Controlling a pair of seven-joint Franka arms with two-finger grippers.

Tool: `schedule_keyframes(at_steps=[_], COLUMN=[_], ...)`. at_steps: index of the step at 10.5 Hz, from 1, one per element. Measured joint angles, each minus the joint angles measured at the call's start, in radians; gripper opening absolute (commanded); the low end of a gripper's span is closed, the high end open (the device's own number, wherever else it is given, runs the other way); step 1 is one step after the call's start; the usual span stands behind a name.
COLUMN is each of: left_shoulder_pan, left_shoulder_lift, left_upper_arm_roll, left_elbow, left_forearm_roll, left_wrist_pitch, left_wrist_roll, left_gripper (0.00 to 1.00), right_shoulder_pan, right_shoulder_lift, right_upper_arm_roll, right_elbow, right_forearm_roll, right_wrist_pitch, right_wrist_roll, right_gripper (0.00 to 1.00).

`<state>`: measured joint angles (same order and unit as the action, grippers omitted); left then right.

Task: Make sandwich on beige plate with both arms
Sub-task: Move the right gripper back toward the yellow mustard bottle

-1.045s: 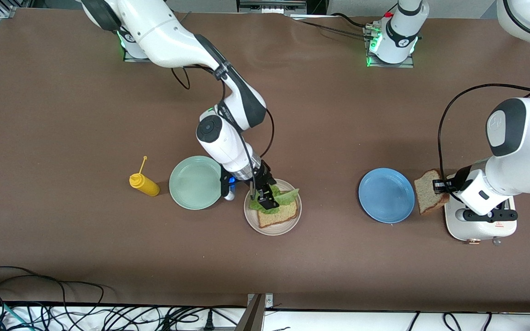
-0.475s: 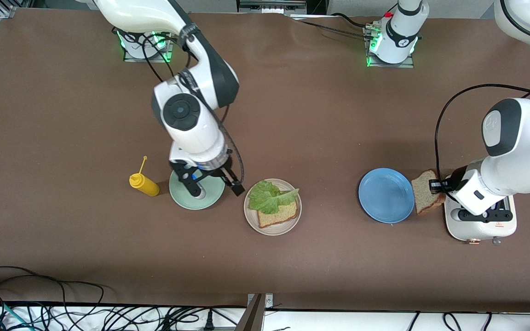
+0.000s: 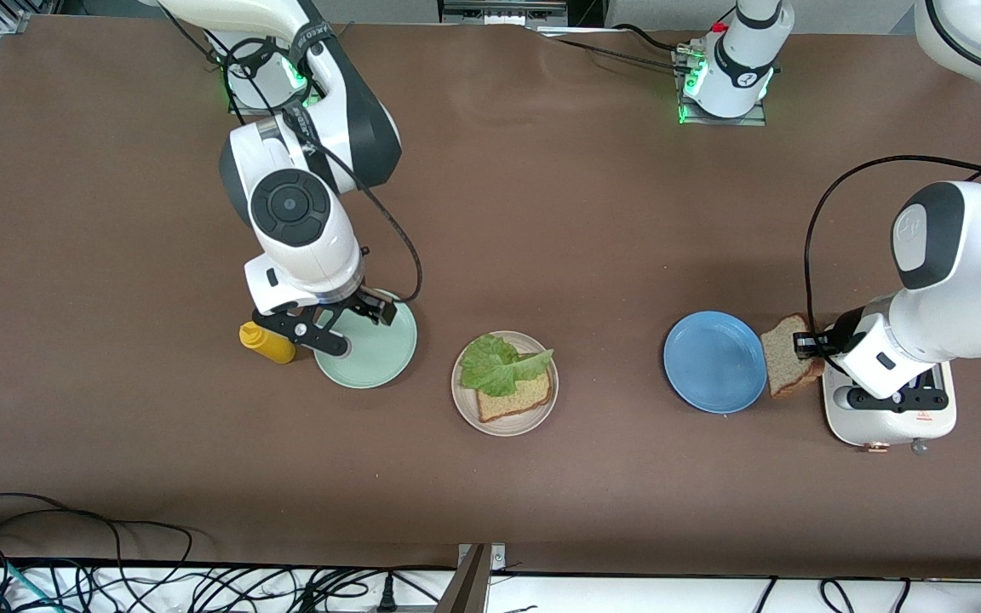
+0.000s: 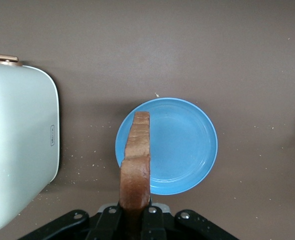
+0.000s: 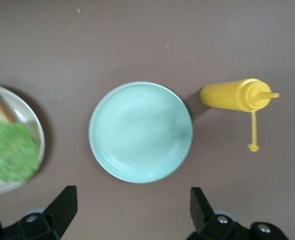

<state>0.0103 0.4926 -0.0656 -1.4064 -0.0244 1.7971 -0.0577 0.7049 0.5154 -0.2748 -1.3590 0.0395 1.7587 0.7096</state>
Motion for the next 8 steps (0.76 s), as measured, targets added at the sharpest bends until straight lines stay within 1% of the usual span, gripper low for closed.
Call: schedule_keyframes(at_steps=[1, 2, 3, 5, 6, 8], left_shoulder_pan=[0.0, 0.0, 0.0, 0.0, 0.0, 0.0], left_shoulder_lift=[0.0, 0.001, 0.001, 0.001, 0.001, 0.001], left_upper_arm_roll=[0.0, -0.001, -0.001, 0.0, 0.0, 0.0], left_elbow=[0.0, 0.0, 0.0, 0.0, 0.0, 0.0], left_forearm_roll=[0.0, 0.0, 0.0, 0.0, 0.0, 0.0], left_wrist_pitch=[0.0, 0.0, 0.0, 0.0, 0.0, 0.0], left_wrist_roll=[0.0, 0.0, 0.0, 0.0, 0.0, 0.0], left_gripper=[0.0, 0.0, 0.0, 0.0, 0.0, 0.0], right_shoulder_pan=[-0.009, -0.039, -0.091, -0.206, -0.254, -0.347], right_shoulder_lift=[-0.062, -0.12, -0.169, -0.237, -0.255, -0.264], right_upper_arm_roll=[-0.011, -0.019, -0.019, -0.017, -0.016, -0.014], right_elbow=[-0.082, -0.153, -0.208, -0.289, -0.319, -0.367], right_forearm_roll=[-0.005, -0.006, -0.006, 0.002, 0.026, 0.128], right_wrist_pitch=[0.007, 0.014, 0.018, 0.024, 0.025, 0.032], right_wrist_roll=[-0.116, -0.238, -0.373, -0.64, -0.764, -1.008], right_gripper=[1.0, 1.0, 1.0, 1.0, 1.0, 1.0])
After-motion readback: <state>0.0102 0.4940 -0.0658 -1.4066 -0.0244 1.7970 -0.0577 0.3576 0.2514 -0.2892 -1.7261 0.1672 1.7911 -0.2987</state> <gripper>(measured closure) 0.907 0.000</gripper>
